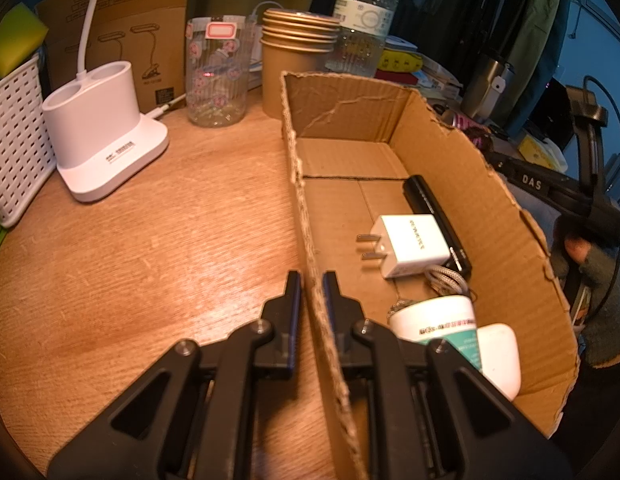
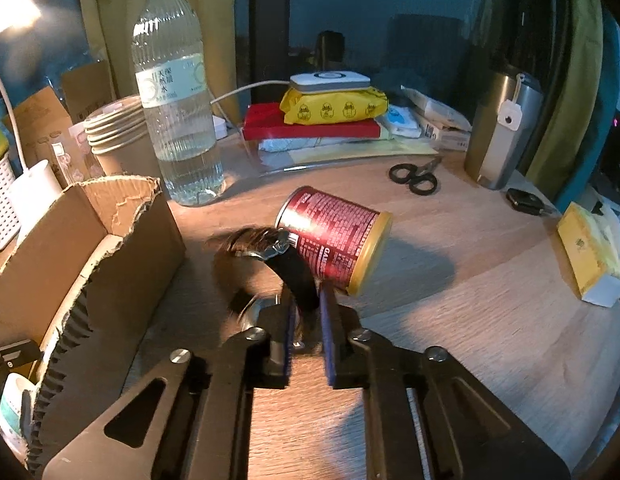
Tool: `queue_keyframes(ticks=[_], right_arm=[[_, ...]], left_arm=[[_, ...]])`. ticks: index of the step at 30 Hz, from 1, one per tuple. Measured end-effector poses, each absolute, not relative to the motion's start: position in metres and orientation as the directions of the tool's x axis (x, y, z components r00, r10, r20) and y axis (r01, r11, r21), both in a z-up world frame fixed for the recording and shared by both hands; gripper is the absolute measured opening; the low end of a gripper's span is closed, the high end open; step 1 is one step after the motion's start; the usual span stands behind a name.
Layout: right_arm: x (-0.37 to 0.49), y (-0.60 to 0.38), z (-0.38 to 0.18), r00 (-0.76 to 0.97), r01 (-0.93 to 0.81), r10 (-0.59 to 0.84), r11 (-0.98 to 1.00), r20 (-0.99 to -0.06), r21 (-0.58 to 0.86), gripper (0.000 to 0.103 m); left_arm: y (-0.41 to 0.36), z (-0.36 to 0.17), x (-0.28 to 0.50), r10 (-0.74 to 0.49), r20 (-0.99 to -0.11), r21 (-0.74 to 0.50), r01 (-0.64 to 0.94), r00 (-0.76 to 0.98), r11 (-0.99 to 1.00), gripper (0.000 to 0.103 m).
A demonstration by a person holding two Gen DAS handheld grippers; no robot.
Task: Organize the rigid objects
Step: 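Close the right gripper on the watch and lift it, then carry the watch over the box and open the right gripper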
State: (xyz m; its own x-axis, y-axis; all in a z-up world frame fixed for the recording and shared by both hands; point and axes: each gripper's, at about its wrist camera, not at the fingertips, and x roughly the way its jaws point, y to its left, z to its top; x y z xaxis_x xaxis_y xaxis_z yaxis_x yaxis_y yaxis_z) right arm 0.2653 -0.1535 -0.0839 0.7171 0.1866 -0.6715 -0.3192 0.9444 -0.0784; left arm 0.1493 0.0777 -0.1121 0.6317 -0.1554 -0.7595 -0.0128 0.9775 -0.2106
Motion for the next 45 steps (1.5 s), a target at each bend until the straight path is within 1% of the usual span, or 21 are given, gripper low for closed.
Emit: queue_keyframes(ticks=[4,16,30,37,45], right_arm=[[0.262,-0.152,-0.084,0.728,-0.316,0.176,0.944,-0.663,-0.097,0.007],[0.240,-0.148,-0.058,0.769,-0.331,0.217,0.940,-0.601,-0.084,0.007],[0.203,-0.124,-0.019,0.792,-0.413,0.317,0.907,-0.523,-0.076,0.007],[0.192,-0.099,-0.013,0.775,-0.474,0.363,0.875,-0.517,-0.095,0.007],[0.189,-0.070,-0.023,0.739,-0.536,0.397,0.836,-0.544,-0.117,0.007]], left_arm=[[0.078,-0.112,0.149,-0.155,-0.759,-0.211,-0.013,0.632,0.978,0.012],[0.078,-0.112,0.149,-0.155,-0.759,-0.211,-0.013,0.632,0.978,0.012],[0.078,-0.112,0.149,-0.155,-0.759,-0.211,-0.013,0.632,0.978,0.012],[0.078,-0.112,0.149,-0.155,-0.759,-0.211,-0.013,0.632,0.977,0.012],[0.078,-0.112,0.149,-0.156,-0.760,-0.211,-0.013,0.632,0.977,0.012]])
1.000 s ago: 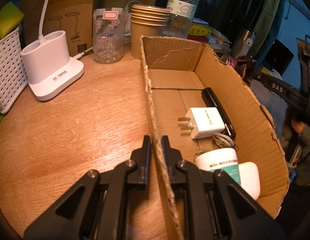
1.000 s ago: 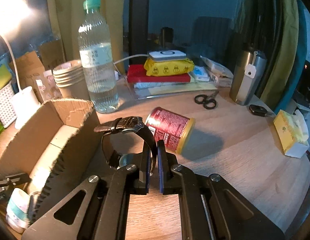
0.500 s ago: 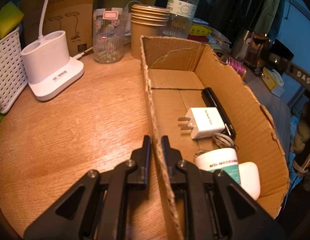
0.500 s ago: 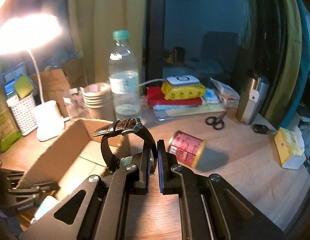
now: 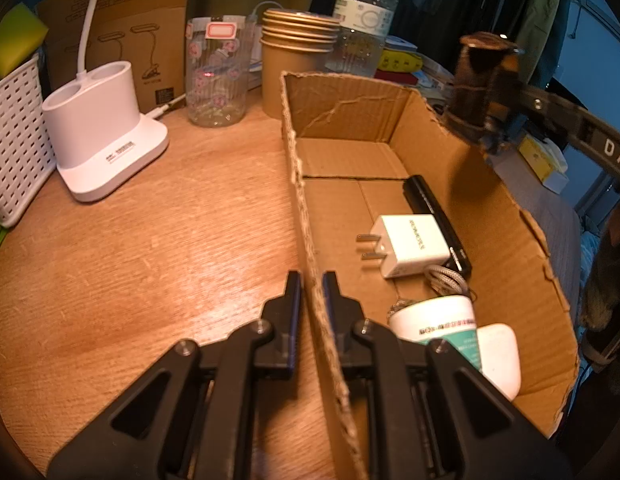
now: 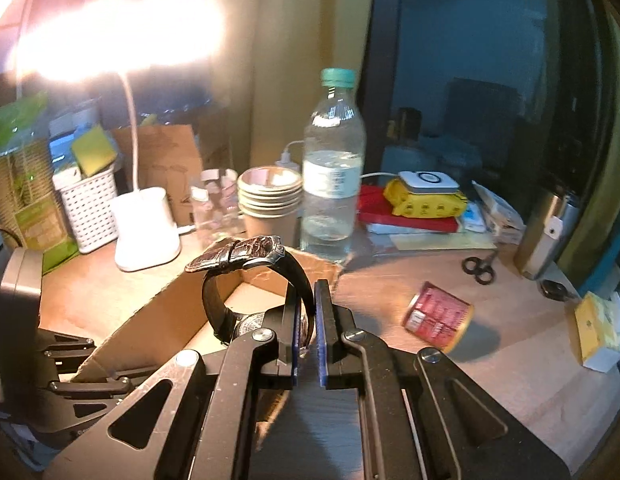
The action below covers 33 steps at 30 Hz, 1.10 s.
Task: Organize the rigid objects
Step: 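Carry the watch over the box and open the right gripper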
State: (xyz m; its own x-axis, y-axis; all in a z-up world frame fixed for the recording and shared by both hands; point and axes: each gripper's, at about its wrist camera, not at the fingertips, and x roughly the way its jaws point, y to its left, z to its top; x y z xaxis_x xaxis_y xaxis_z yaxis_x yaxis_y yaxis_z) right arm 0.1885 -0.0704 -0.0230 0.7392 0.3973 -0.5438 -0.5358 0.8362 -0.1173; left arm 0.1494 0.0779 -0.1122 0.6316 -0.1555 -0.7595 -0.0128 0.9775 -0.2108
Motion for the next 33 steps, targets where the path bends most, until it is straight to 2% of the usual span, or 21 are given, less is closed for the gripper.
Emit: queue_keyframes(ticks=[18,33], right_arm=[[0.209,-0.044,-0.050,0.663,-0.600,0.405,0.790,-0.630,-0.123,0.007],[0.212,-0.018,-0.070,0.627,-0.633,0.312,0.738,-0.714,-0.233,0.007]], left_arm=[[0.078,-0.112,0.149,-0.156,-0.759,-0.211,-0.013,0.632,0.977,0.012],[0.078,-0.112,0.149,-0.155,-0.760,-0.211,-0.013,0.632,0.977,0.012]])
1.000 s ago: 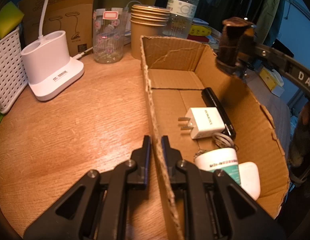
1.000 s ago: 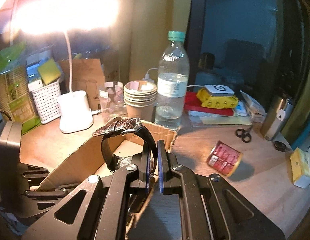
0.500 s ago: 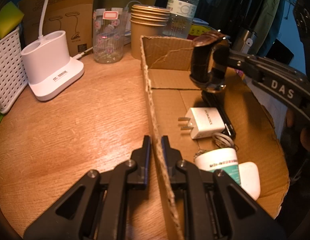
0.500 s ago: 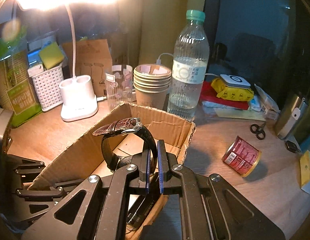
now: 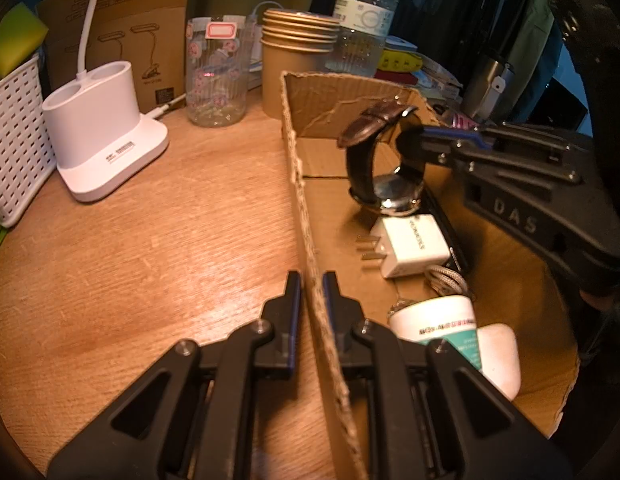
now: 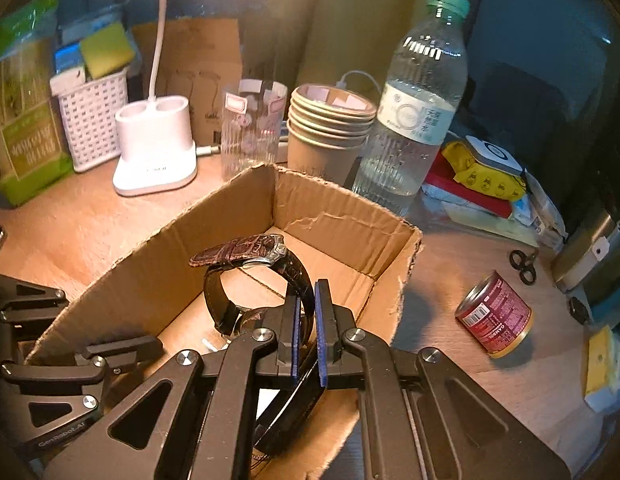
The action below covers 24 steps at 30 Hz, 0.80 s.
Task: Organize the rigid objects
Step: 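Carry the watch over the box and open the right gripper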
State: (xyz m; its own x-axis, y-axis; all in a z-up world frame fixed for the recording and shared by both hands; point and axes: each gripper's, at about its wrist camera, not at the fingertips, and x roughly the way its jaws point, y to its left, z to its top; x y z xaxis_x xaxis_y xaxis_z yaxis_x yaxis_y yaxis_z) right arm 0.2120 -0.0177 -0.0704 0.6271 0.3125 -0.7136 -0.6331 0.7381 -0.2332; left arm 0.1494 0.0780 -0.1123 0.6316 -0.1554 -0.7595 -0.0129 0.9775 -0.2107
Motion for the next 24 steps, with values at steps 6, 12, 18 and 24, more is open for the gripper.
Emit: queue_keyframes(ticks=[6,12,18,24], right_arm=[[0.212,-0.014,-0.074,0.636,-0.625,0.277,0.732,-0.720,-0.270,0.008],[0.208,-0.013,-0.077,0.626,-0.636,0.271,0.720,-0.731,-0.278,0.009],[0.205,-0.015,-0.074,0.606,-0.652,0.290,0.715,-0.741,-0.253,0.019],[0.198,-0.023,-0.069,0.591,-0.661,0.303,0.713,-0.748,-0.233,0.030]], left_arm=[[0.078,-0.112,0.149,-0.155,-0.760,-0.211,-0.013,0.632,0.977,0.012],[0.078,-0.112,0.149,-0.156,-0.760,-0.211,-0.013,0.632,0.977,0.012],[0.078,-0.112,0.149,-0.156,-0.760,-0.211,-0.013,0.632,0.977,0.012],[0.078,-0.112,0.149,-0.156,-0.760,-0.211,-0.013,0.631,0.977,0.012]])
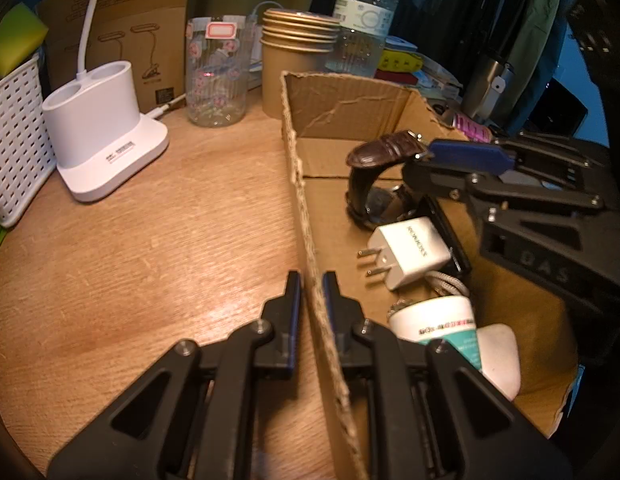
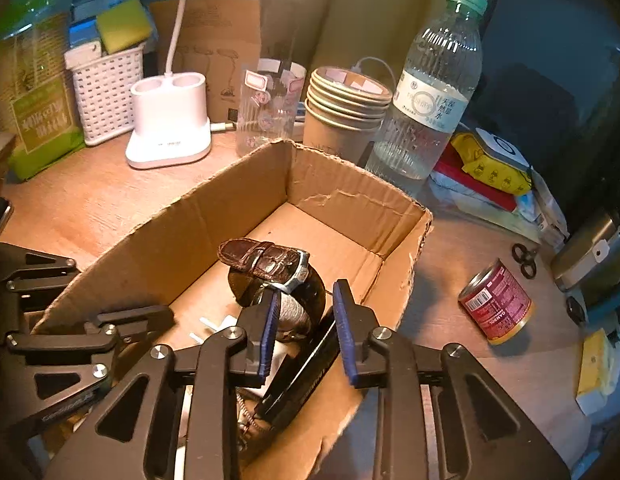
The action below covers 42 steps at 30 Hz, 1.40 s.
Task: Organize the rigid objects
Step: 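Carry the watch over the box and open the right gripper, then move the open right gripper to the red can with yellow lid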
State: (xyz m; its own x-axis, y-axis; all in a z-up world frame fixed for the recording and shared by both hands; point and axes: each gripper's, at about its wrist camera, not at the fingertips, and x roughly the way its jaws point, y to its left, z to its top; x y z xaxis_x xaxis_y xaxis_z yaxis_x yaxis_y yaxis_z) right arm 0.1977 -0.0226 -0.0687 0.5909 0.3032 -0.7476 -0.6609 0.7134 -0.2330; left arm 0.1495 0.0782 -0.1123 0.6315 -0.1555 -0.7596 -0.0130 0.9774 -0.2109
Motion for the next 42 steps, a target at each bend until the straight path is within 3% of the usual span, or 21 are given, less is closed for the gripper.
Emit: queue_keyframes(ticks=[16,18,23,27,31,38,42], right_arm=[[0.190,-0.066,-0.028,0.640,-0.605,0.389,0.786,-0.662,-0.123,0.034],[0.193,-0.075,-0.024,0.654,-0.585,0.386,0.803,-0.651,-0.112,0.044],[0.201,-0.095,-0.020,0.679,-0.536,0.374,0.841,-0.632,-0.079,0.046],[0.210,-0.109,-0.019,0.702,-0.488,0.352,0.871,-0.620,-0.059,0.056],[0.218,-0.121,-0.021,0.721,-0.441,0.325,0.896,-0.612,-0.044,0.058],[0.232,-0.140,-0.027,0.746,-0.364,0.276,0.931,-0.606,-0.024,0.085],[0.244,-0.149,-0.032,0.759,-0.315,0.250,0.949,-0.601,-0.003,0.086]], left_arm=[[0.078,-0.112,0.149,-0.156,-0.760,-0.211,-0.013,0.632,0.977,0.012],[0.078,-0.112,0.150,-0.156,-0.760,-0.211,-0.013,0.632,0.977,0.012],[0.078,-0.112,0.149,-0.156,-0.760,-0.211,-0.013,0.632,0.977,0.012],[0.078,-0.112,0.149,-0.156,-0.760,-0.211,-0.013,0.632,0.977,0.012],[0.078,-0.112,0.150,-0.156,-0.760,-0.211,-0.013,0.632,0.977,0.012],[0.078,-0.112,0.149,-0.156,-0.760,-0.211,-0.013,0.632,0.977,0.012],[0.078,-0.112,0.149,-0.156,-0.760,-0.211,-0.013,0.632,0.977,0.012]])
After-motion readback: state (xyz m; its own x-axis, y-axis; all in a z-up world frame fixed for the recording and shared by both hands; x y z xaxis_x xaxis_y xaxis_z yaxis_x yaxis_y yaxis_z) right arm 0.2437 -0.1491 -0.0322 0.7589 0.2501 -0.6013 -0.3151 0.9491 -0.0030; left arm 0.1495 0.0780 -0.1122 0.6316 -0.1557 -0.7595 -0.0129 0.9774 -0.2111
